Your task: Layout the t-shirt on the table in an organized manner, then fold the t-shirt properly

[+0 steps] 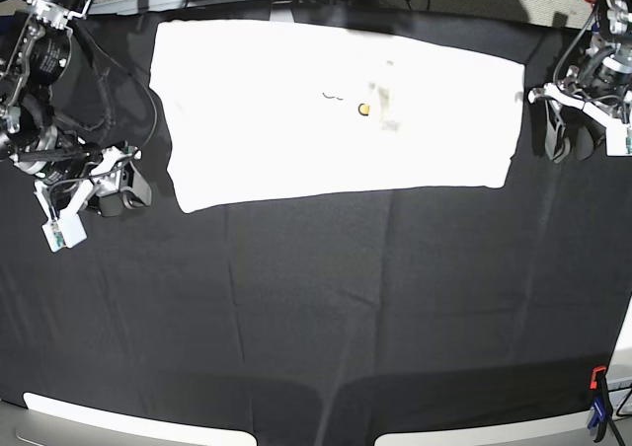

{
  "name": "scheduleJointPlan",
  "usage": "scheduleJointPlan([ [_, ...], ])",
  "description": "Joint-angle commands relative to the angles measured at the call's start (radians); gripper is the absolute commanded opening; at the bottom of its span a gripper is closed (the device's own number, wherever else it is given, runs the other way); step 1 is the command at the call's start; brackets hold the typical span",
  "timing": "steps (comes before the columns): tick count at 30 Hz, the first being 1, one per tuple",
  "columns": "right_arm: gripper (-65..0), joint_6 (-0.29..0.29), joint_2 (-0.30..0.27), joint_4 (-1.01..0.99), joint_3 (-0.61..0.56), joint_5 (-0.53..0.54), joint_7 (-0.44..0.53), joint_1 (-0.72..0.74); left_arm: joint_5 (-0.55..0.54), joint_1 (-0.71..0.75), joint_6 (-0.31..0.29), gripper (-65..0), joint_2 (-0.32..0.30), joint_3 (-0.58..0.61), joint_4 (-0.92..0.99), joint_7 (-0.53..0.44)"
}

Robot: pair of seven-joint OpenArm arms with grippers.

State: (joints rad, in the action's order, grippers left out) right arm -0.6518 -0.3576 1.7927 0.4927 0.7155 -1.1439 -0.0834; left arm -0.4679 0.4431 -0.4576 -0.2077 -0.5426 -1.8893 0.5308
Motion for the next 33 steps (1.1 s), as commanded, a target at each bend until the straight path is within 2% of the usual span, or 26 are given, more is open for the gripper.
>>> scheduleJointPlan([
  [1,-34.8,-0.006,-0.016,0.016,0.005,0.021,0.013,0.014,-0.012,0.000,-0.008,-38.8,-0.009,-0.006,-0.016,-0.024],
  [26,-34.8,-0.006,-0.016,0.016,0.005,0.021,0.013,0.014,-0.012,0.000,-0.008,-38.9,-0.009,-0.006,-0.016,-0.024],
  [28,-34.9,-0.006,-0.016,0.016,0.005,0.021,0.013,0.014,-0.012,0.000,-0.008,-41.3,-0.009,-0.006,-0.016,-0.024],
  [31,-35.7,-0.006,-0.016,0.016,0.005,0.021,0.013,0.014,-0.012,0.000,-0.008,-48.2,-0.009,-0.006,-0.016,-0.024],
  [33,-40.4,-0.006,-0.016,0.016,0.005,0.021,0.013,0.014,-0.012,0.000,-0.008,-51.4,-0.009,-0.006,-0.016,-0.024],
])
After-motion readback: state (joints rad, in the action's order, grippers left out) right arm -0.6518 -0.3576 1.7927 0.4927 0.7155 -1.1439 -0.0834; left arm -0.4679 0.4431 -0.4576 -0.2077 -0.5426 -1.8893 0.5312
